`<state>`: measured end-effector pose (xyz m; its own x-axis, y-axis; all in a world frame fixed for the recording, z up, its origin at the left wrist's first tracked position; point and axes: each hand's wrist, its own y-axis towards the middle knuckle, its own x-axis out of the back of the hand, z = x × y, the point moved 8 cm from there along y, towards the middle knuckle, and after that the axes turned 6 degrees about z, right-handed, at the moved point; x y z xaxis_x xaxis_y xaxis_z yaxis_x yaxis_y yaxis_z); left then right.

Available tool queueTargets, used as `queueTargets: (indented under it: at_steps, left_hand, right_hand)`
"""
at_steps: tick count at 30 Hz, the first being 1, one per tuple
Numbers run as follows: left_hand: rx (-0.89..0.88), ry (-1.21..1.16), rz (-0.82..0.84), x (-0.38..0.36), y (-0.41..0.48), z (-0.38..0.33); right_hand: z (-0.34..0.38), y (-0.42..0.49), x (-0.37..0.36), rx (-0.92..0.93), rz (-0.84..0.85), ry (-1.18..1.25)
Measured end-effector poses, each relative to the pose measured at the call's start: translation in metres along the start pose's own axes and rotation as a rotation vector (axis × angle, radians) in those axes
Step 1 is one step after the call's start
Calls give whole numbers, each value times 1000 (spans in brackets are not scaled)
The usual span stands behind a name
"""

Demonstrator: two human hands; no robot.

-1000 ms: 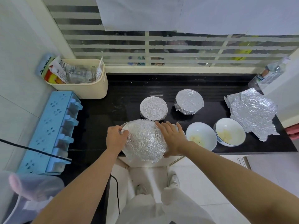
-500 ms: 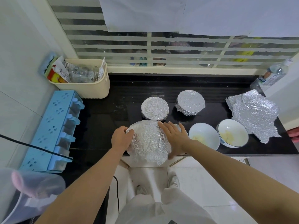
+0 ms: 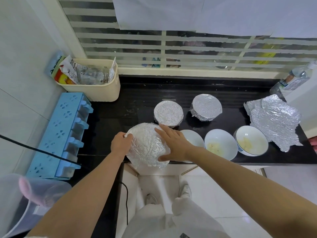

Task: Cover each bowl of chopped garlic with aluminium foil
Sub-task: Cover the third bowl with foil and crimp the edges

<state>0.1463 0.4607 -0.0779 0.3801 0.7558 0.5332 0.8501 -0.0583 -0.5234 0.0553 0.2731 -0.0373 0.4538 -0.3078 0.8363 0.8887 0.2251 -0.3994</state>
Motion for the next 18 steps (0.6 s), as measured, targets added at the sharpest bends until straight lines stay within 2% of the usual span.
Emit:
queueTargets:
  at_steps: [5, 7, 10, 14, 18]
  left_hand:
    - [-41, 44, 24, -2, -5, -8]
    - [-143, 164, -84, 1, -12, -16]
    - [-413, 380, -186, -4, -29, -37]
    - [-615, 618, 7, -35, -41, -46]
    - [-625, 777, 139, -54, -45, -41]
  right_hand:
    - [5, 6, -21, -24, 103, -32]
    - [1, 7, -27, -68, 115, -33]
    - [0, 8, -30, -102, 103, -41]
    - [-2, 9, -28, -141, 78, -108]
    - [-3, 7, -28, -142, 51, -106]
